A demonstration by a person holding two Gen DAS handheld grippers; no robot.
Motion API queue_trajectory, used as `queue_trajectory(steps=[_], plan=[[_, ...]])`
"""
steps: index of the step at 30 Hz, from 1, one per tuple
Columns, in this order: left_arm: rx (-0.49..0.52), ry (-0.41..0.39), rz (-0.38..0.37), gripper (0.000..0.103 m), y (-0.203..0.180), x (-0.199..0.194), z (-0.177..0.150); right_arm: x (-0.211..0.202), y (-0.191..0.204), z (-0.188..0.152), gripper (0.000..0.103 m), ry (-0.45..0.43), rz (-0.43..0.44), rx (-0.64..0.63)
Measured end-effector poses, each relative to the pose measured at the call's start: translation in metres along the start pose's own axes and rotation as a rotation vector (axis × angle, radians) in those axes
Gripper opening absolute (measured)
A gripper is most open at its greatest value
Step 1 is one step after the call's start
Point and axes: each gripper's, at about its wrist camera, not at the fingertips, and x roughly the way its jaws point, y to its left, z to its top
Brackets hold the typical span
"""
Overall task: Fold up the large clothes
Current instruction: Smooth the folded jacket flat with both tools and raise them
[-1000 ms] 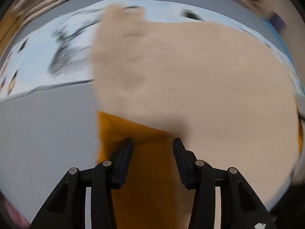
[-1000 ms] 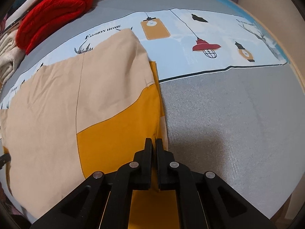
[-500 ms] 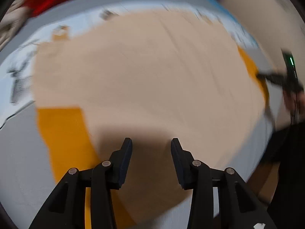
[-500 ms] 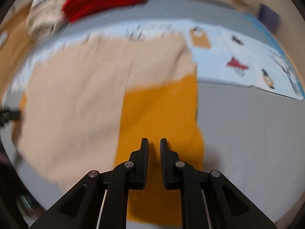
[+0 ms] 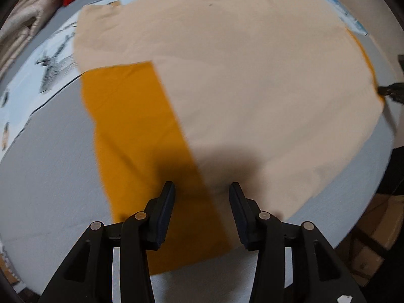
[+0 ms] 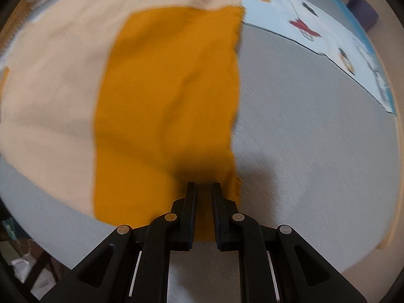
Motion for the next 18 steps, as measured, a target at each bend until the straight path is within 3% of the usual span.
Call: queue_trajectory(steps=[2,4,6,11,15,18], plan=[[-0.002,0.006,0.046,0.042,-0.002,-0.003,-0.011,-0.001,-0.002,-0.005,0.013,0.007,-0.062,-0.001],[-0.022,0.002,0.122,0.027,-0.006,-0.016,-0.019,-0.013,-0.006,-0.010,0.013,-0.037,-0.119,0.023],[-0.060,-0.061,0.176,0.023,-0.012,-0.042,-0.025,-0.041,-0.009,-0.011,0.013,-0.142,-0.153,0.060],[-0.186,-0.280,0.180,0.023,-0.044,-0.110,-0.047,-0.123,0.007,-0.025,0.014,-0.423,-0.096,0.196],[-0.255,-0.399,0.151,0.023,-0.062,-0.138,-0.052,-0.159,0.042,-0.045,0.014,-0.535,-0.043,0.229],[-0.292,-0.437,0.131,0.023,-0.078,-0.136,-0.057,-0.168,0.061,-0.058,0.014,-0.558,-0.008,0.227]])
